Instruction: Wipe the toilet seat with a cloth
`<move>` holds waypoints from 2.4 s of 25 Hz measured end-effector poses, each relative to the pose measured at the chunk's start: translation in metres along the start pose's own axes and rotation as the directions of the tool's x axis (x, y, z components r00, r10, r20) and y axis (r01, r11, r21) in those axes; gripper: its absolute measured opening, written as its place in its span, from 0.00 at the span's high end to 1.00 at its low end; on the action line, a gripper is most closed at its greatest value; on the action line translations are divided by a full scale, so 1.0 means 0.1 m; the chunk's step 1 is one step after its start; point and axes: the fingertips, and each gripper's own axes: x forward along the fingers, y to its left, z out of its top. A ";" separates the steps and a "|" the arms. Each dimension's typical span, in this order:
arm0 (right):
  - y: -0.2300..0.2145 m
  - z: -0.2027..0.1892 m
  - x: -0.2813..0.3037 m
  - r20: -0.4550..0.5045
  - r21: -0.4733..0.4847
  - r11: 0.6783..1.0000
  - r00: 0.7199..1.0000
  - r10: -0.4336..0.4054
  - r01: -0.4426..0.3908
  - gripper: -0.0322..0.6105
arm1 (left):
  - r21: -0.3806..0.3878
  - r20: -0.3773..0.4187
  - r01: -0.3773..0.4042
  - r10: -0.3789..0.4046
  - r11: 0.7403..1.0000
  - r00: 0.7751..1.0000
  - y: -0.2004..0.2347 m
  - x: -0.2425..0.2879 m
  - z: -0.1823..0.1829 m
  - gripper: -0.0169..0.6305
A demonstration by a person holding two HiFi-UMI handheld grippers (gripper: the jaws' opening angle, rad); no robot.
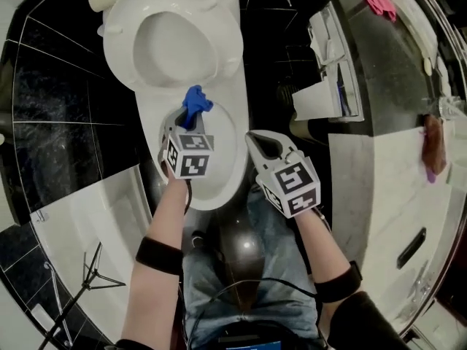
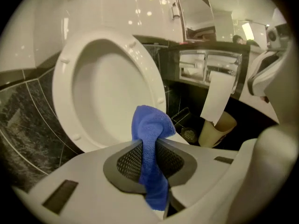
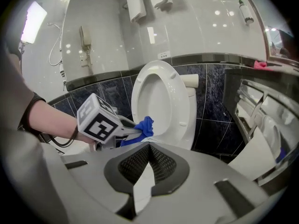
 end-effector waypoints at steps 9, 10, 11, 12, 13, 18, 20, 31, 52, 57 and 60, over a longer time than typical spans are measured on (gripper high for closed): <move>1.03 0.91 -1.33 0.066 -0.030 0.999 0.997 -0.036 0.038 0.92 | -0.090 0.156 0.027 -0.013 0.996 0.988 0.30 -2.91 0.63 0.87; 1.18 0.97 -1.53 0.069 -0.031 0.998 0.997 -0.045 0.047 0.92 | -0.100 0.164 0.027 -0.011 0.995 0.986 0.32 -3.25 0.63 0.87; 1.32 1.01 -1.72 0.074 -0.030 0.998 0.996 -0.056 0.058 0.92 | -0.112 0.172 0.028 -0.009 0.993 0.985 0.34 -3.58 0.62 0.87; 1.45 1.06 -1.91 0.082 -0.024 0.997 0.994 -0.067 0.069 0.92 | -0.125 0.182 0.030 -0.007 0.992 0.983 0.36 -3.89 0.62 0.87; 1.59 1.12 -2.11 0.093 -0.015 0.997 0.993 -0.075 0.077 0.92 | -0.133 0.192 0.030 -0.004 0.991 0.981 0.38 -4.17 0.62 0.87; 2.08 1.25 -2.89 0.133 0.007 0.994 0.985 -0.107 0.107 0.92 | -0.140 0.221 -0.005 0.037 0.990 0.975 0.45 -5.19 0.43 0.87; 2.18 1.23 -3.11 0.141 0.004 0.993 0.983 -0.118 0.118 0.92 | -0.164 0.229 -0.008 0.046 0.986 0.972 0.45 -5.47 0.36 0.87; 2.16 0.86 -3.95 0.133 -0.023 0.996 0.987 -0.085 0.089 0.92 | -0.277 0.239 -0.093 0.162 0.956 0.957 0.09 -6.29 0.14 0.87; 2.12 0.23 -4.60 0.133 -0.014 1.000 0.991 -0.020 0.022 0.92 | -0.338 0.239 -0.114 0.202 0.934 0.950 -0.80 -6.69 -0.10 0.87; 2.14 0.21 -4.61 0.129 -0.019 1.000 0.992 -0.017 0.019 0.92 | -0.376 0.240 -0.114 0.216 0.919 0.947 -0.78 -6.73 -0.15 0.87; 2.14 0.18 -4.59 0.125 -0.023 1.000 0.992 -0.018 0.021 0.92 | -0.363 0.235 -0.119 0.215 0.924 0.948 -0.79 -6.73 -0.18 0.87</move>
